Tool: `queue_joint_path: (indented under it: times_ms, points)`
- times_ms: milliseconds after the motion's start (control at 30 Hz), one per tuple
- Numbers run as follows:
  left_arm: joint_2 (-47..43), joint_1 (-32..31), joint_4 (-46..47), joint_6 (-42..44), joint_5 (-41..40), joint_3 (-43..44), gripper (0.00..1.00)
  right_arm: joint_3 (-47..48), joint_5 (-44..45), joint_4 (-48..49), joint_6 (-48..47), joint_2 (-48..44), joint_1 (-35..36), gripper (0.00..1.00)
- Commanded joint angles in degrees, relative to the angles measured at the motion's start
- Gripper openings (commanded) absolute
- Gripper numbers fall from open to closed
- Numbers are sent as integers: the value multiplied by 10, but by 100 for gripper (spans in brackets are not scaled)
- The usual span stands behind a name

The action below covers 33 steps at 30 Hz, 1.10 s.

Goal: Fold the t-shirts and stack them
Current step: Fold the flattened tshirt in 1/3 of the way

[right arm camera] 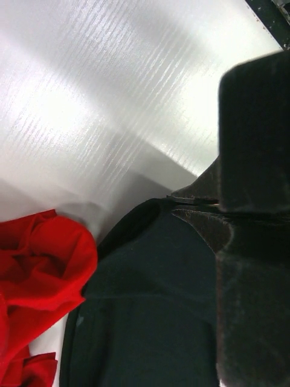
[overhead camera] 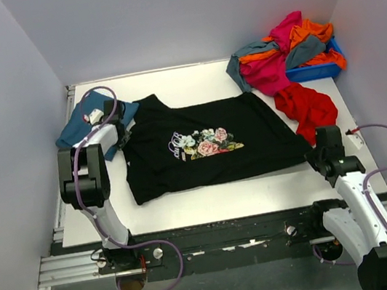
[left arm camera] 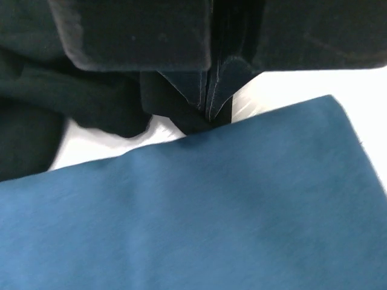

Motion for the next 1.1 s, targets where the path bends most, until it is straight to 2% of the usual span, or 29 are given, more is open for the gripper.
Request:
queue_joint_path:
  times_ms: [0, 133, 300, 333, 367, 433, 467, 533, 633, 667, 800, 900, 1067]
  points:
    - [57, -14, -27, 26, -49, 99, 0, 20, 11, -61, -5, -19, -4, 1]
    - [109, -16, -87, 29, -63, 193, 0, 6, -21, -76, 1, -33, -5, 1]
    - [115, -18, -67, 49, -68, 218, 0, -12, -55, -84, 13, -63, -4, 2]
    - [116, -18, -68, 56, -65, 226, 0, -16, -64, -67, -5, -68, -5, 10]
    - [117, -20, -71, 69, -50, 237, 0, -14, -75, -55, -24, -70, -5, 30]
    - [108, -27, -83, 97, -15, 246, 9, -2, -95, -32, -64, -64, -5, 67]
    - [94, -32, -84, 103, -5, 238, 14, 8, -106, -26, -79, -57, -4, 73]
    - [51, -45, -63, 105, 13, 193, 26, 26, -129, -3, -110, -38, -5, 74]
    - [-14, -52, -42, 95, 27, 122, 51, 43, -174, 35, -144, -1, -5, 75]
    - [-25, -52, -47, 96, 30, 113, 54, 46, -189, 51, -154, 14, -3, 75]
    - [-66, -52, -73, 108, 32, 97, 58, 46, -316, 149, -182, 75, 27, 69]
    - [-134, -53, -62, 106, 52, 61, 58, 90, -311, 186, -197, 149, 133, 67]
    - [-278, -59, -15, 72, 101, -94, 58, 231, -276, 179, -241, 321, 280, 61]
